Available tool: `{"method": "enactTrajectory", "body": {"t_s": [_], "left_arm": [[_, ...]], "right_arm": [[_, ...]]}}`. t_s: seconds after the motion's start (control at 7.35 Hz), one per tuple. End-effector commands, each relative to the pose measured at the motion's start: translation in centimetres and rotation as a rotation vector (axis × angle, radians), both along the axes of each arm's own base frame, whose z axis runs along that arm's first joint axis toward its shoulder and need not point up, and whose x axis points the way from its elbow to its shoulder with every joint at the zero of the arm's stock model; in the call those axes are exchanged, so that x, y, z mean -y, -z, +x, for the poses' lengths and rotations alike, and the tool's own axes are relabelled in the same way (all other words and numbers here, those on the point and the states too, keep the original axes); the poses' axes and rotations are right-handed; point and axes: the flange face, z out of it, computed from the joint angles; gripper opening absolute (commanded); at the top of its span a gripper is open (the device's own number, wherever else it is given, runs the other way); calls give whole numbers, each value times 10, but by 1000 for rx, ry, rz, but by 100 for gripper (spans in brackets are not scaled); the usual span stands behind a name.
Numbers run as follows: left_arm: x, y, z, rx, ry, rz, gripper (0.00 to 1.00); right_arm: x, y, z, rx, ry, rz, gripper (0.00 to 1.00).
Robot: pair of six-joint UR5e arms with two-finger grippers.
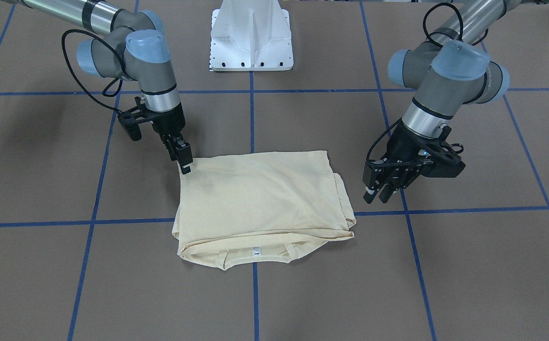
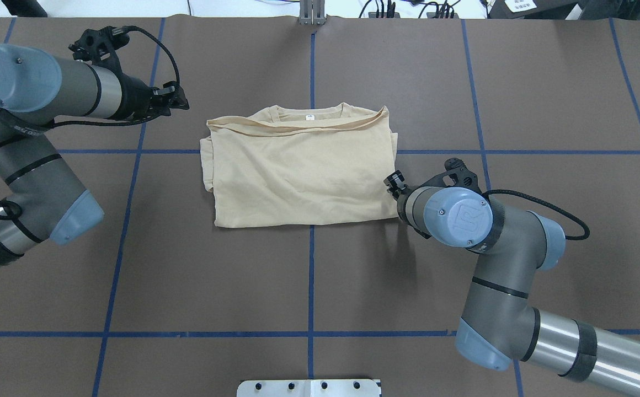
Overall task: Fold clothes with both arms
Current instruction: 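Drag the folded shirt toward the robot with the right gripper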
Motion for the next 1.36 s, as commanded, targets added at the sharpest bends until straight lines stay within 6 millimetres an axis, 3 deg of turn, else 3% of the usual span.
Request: {"method": "enactTrajectory", "body": {"t_s": [0.0,0.14,0.54,0.68,0.82,0.95,1.09,1.22], "left_arm": [[0,0,0,1,1,0,49],[0,0,0,1,1,0,49],[0,1,0,-1,-1,1,48],[-1,3,0,-4,-3,5,46],[-2,9,1,-11,-17,16,45],[-5,20,0,-27,-29,29,44],[-19,35,-1,-74,-114,25,47],[-28,43,-1,-103,-171,17,57]], "right_arm": [[0,2,-1,-1,-1,-2,14],[0,4,-1,2,-1,-1,0],[-1,2,8,3,0,-1,0],[-16,-2,24,9,11,1,0],[-64,-12,48,12,74,4,0],[-107,0,69,42,140,14,0],[-154,9,63,-22,228,-8,0],[-197,27,50,-67,317,-24,0]]}}
